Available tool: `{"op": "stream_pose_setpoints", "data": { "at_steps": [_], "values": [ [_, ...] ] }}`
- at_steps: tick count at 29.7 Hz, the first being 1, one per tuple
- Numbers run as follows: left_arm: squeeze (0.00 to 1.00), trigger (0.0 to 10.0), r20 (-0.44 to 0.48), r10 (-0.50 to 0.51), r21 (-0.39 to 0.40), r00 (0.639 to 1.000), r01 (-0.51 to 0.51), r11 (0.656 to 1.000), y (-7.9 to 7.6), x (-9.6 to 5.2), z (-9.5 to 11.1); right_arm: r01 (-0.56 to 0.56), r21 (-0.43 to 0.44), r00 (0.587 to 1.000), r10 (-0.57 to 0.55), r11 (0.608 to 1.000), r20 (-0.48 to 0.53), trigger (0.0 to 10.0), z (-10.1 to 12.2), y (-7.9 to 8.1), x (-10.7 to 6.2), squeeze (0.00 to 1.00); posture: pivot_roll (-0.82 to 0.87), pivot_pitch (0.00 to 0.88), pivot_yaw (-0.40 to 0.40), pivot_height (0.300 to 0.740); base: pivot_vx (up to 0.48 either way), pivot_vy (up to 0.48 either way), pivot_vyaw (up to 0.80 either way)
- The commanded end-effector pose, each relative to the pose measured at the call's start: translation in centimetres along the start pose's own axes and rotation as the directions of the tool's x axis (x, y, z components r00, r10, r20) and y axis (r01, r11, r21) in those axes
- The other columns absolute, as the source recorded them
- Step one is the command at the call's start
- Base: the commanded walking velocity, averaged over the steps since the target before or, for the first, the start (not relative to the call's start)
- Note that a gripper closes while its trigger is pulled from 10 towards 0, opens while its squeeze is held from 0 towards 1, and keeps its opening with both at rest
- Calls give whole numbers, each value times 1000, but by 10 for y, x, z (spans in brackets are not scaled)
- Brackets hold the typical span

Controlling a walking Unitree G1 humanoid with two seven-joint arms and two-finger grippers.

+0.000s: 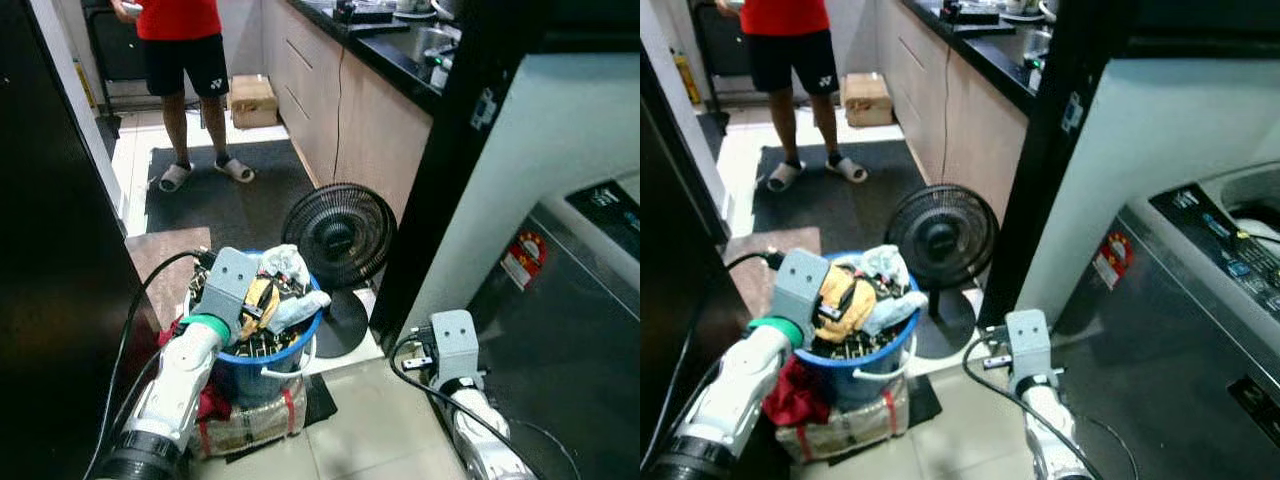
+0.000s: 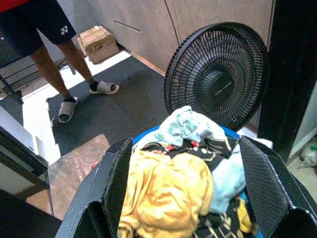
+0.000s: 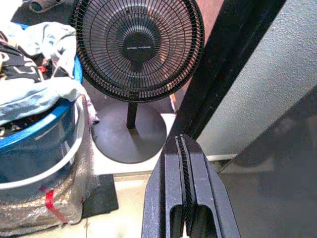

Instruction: Clothes washing

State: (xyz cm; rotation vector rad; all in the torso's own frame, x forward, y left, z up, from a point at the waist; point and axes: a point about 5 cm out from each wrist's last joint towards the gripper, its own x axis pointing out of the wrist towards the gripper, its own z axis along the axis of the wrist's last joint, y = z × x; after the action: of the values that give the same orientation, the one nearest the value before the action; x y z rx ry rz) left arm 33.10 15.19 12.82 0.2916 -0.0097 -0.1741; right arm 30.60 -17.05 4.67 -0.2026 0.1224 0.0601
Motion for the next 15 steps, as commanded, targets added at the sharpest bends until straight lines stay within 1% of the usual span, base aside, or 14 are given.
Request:
{"op": "stream_pose_setpoints", "data": {
  "at_steps": [1,9,11,13,15],
  "values": [
    [0,10000,-3,-21,-6,1000,21,1000,-7,1,-1,7,-10,999,-8,1000,-44,10000,-12,-3,-6,0,94,6,3,740,480,0,0],
    [0,10000,6,-22,0,1000,22,1000,-8,2,0,11,-13,999,-11,1000,-43,10000,-14,-4,-6,0,94,11,5,740,480,0,0],
    [0,10000,6,-21,2,1000,21,1000,-8,2,0,10,-4,999,-10,1000,-43,10000,-14,-5,-6,0,94,11,5,740,480,0,800],
    [0,10000,5,-21,4,1000,21,1000,-8,2,0,12,-45,999,-14,999,-52,10000,-15,-6,-6,0,94,11,5,740,480,0,800],
    [0,10000,3,-18,1,1000,18,1000,-8,2,0,18,-47,998,-21,999,-55,10000,-16,-6,-6,0,95,15,6,740,456,0,800]
  ]
}}
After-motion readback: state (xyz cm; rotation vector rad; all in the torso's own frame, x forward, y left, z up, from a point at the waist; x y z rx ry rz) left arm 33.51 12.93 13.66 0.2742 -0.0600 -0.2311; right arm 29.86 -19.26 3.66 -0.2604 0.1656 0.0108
